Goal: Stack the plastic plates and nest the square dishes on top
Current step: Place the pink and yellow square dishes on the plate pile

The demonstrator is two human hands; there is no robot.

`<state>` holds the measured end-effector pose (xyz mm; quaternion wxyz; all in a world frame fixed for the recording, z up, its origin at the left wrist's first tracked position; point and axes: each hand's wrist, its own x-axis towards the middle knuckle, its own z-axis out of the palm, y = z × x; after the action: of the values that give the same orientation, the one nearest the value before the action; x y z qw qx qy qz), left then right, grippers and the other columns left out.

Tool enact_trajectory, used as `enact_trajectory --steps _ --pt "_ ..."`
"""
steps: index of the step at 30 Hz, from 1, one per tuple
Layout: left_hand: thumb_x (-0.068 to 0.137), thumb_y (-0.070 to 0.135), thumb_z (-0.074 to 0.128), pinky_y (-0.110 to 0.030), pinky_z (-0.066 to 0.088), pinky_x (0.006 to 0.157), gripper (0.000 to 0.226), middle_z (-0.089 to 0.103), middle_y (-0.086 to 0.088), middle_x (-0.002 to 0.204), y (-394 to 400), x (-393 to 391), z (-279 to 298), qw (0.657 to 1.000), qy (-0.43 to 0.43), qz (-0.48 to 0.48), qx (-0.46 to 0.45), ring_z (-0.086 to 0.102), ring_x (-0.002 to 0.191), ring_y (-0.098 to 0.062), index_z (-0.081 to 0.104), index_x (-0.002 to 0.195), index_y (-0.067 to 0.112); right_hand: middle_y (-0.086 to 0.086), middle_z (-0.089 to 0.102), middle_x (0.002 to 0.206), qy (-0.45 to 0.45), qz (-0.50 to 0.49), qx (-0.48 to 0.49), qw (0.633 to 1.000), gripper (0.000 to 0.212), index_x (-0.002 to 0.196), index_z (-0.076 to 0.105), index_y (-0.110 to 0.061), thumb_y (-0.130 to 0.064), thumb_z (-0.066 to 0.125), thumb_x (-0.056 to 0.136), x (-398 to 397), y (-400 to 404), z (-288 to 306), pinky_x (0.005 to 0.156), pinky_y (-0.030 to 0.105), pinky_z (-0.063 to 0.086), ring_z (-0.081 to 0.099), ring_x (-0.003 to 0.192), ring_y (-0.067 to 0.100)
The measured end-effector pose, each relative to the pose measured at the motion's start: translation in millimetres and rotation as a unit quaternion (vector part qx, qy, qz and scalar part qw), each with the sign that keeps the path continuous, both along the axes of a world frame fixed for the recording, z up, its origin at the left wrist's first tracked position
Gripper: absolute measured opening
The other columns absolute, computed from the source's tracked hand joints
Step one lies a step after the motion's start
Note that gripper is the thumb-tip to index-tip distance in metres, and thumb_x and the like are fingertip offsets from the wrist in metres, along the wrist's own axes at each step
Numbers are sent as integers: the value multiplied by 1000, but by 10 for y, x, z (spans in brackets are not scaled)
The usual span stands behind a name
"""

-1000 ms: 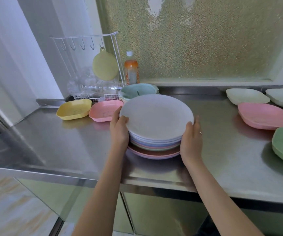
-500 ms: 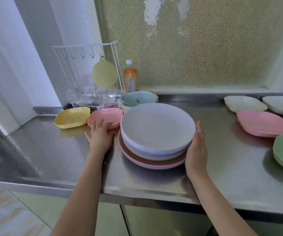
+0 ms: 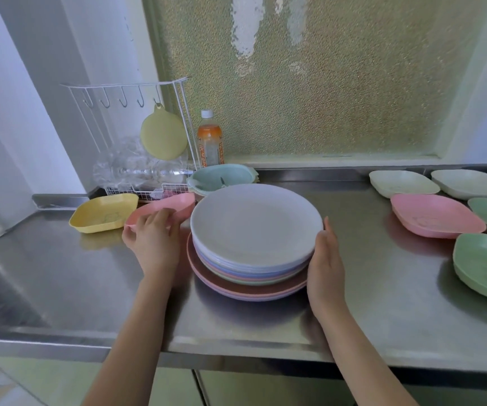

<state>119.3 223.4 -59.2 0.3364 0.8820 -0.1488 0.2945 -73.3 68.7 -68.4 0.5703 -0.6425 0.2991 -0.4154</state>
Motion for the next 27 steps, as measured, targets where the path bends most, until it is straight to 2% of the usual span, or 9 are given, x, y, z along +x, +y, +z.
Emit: enact_trajectory --steps 5,9,15,17,19,22,25,27 --pt "88 22 54 -47 30 101 12 68 -9 91 54 -24 56 993 47 20 -105 55 100 -30 63 92 14 -12 33 150 4 2 0 1000 44 145 29 -30 -35 28 102 -8 4 -1 109 25 22 30 136 8" --pt "87 20 53 -56 40 95 11 66 -13 89 47 -67 105 982 52 12 -180 56 93 -34 58 90 10 -11 34 150 3 0 1 1000 43 144 30 -30 -35 28 101 -3 4 1 110 26 23 30 136 9" --pt "82 37 57 -49 48 80 19 59 0 73 -102 -276 420 973 -4 -91 -213 58 80 -32 61 82 18 -9 34 149 4 -3 -1 1000 44 145 29 -29 -36 27 102 6 4 -1 109 25 23 31 135 9" --pt "81 36 59 -49 47 81 15 56 9 70 -189 -457 582 973 -26 -138 -180 58 76 -24 64 80 22 -9 35 149 6 -5 -1 1000 44 145 29 -29 -36 27 101 10 0 -6 109 26 23 31 135 10" --pt "80 37 61 -55 41 92 12 56 13 69 -274 -642 698 978 -36 -179 -104 57 75 -19 65 77 27 -9 35 149 8 -4 -3 1000 44 145 29 -29 -36 27 101 10 -1 -12 110 26 24 32 135 11" --pt "82 42 61 -58 13 111 14 62 9 70 -410 -870 716 984 -8 -177 3 53 80 -18 66 76 31 -10 35 149 6 -5 -10 1000 43 144 30 -29 -35 28 102 9 -7 -15 106 21 23 32 134 8" --pt "83 48 59 -50 -7 111 20 69 4 77 -526 -1014 624 982 -4 -168 86 57 96 -20 71 80 32 -10 36 148 2 -6 -11 1000 43 144 31 -28 -33 29 102 13 -17 -13 104 18 22 32 132 3" --pt "84 45 58 -39 -7 108 18 71 7 80 -555 -1057 563 972 7 -201 119 56 99 -17 71 82 33 -10 36 148 2 -5 -8 1000 43 144 31 -28 -33 29 102 16 -21 -15 105 19 23 32 133 5"
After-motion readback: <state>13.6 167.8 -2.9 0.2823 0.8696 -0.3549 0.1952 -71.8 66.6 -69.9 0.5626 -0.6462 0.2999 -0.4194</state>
